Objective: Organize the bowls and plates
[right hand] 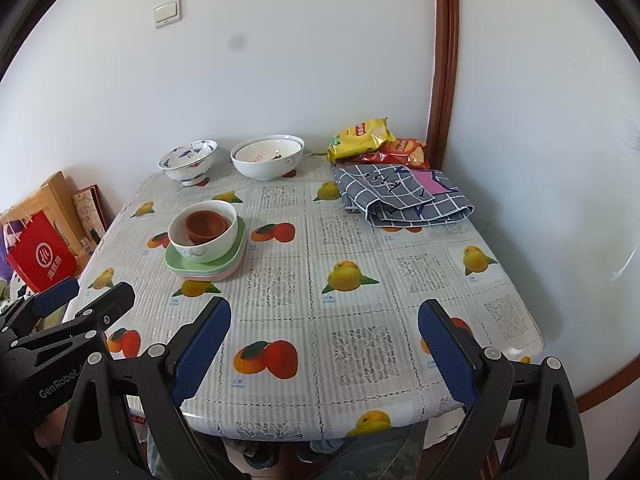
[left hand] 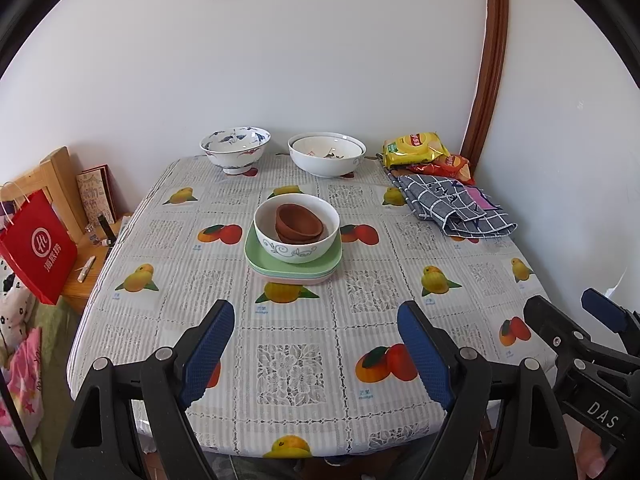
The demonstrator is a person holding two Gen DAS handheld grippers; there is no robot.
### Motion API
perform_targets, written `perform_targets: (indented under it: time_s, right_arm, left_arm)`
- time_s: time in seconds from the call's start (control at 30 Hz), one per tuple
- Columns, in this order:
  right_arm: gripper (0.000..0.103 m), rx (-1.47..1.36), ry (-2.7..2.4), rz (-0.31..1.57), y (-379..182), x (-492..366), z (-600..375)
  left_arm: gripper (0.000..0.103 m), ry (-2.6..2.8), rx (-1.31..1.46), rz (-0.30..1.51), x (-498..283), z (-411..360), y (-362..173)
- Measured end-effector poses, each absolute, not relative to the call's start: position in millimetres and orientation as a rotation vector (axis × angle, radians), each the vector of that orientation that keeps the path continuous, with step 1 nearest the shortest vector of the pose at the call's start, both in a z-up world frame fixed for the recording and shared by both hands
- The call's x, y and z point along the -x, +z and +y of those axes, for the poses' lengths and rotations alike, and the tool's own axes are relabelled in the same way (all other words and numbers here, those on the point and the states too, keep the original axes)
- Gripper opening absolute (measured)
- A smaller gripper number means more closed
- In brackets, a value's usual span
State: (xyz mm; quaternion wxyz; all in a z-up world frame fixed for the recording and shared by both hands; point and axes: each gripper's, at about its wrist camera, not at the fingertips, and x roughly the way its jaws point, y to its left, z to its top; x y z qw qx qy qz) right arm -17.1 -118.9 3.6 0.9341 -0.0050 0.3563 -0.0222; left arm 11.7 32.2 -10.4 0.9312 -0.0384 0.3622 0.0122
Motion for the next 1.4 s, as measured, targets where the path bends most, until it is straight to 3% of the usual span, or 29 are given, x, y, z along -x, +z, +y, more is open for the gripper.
perform_targets:
  time_s: [1.4]
  right_arm:
    - [0.094,0.018,-0.037,0.718,4.4,21.8,-117.3]
  left_arm:
    - [0.083,0.027,0.081,0.743,-9.0,35.2,-13.4]
